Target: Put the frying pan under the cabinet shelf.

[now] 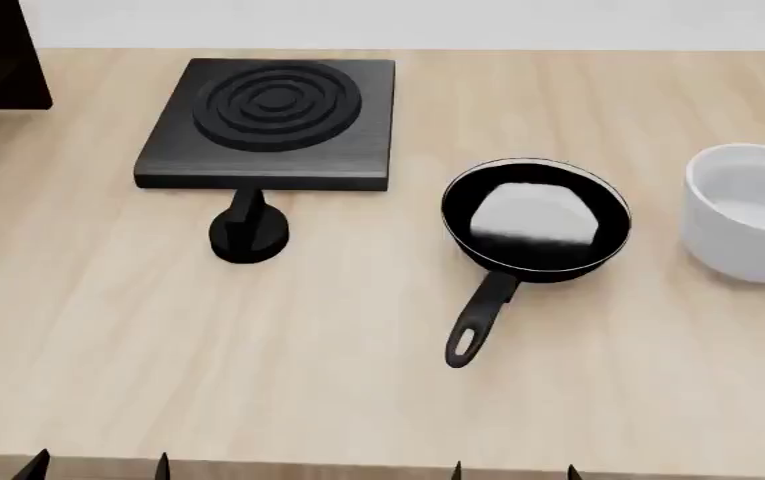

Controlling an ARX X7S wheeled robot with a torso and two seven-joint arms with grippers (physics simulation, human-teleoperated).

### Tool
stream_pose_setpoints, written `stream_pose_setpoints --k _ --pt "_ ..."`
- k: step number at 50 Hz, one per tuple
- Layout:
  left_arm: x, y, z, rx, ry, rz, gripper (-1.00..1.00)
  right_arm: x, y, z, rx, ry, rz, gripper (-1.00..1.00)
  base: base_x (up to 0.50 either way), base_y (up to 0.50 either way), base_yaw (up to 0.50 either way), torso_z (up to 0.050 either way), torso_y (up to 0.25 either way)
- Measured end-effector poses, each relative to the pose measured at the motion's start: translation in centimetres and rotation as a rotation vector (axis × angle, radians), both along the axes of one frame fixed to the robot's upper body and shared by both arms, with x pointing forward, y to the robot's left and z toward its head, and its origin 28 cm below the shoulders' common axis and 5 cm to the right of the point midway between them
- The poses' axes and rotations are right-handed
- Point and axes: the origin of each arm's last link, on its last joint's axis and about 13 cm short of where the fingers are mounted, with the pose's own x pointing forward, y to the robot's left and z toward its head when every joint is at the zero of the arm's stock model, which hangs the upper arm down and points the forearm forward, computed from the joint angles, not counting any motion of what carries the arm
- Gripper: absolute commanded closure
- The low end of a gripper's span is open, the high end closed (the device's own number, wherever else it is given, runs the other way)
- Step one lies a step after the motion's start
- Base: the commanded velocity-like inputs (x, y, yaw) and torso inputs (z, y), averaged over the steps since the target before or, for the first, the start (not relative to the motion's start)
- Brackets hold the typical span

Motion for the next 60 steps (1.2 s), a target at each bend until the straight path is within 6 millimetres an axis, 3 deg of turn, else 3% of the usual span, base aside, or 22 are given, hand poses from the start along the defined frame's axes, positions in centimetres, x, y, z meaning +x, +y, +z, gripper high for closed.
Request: stream_pose_setpoints --k 14,60 --pt "-0.01 -0.10 0.19 -0.010 -0.009 -0.012 -1.00 0.12 0.10 0.22 -0.014 0.002 0.022 -1.00 0.00 0.00 0.00 0.000 0.000" --pt "-0.69 -0.47 0.31 0.093 0.009 -0.040 -1.00 0.29 0.10 -0.02 -0.024 0.053 0.054 -1.00 0.00 0.00 0.00 0.050 0.000"
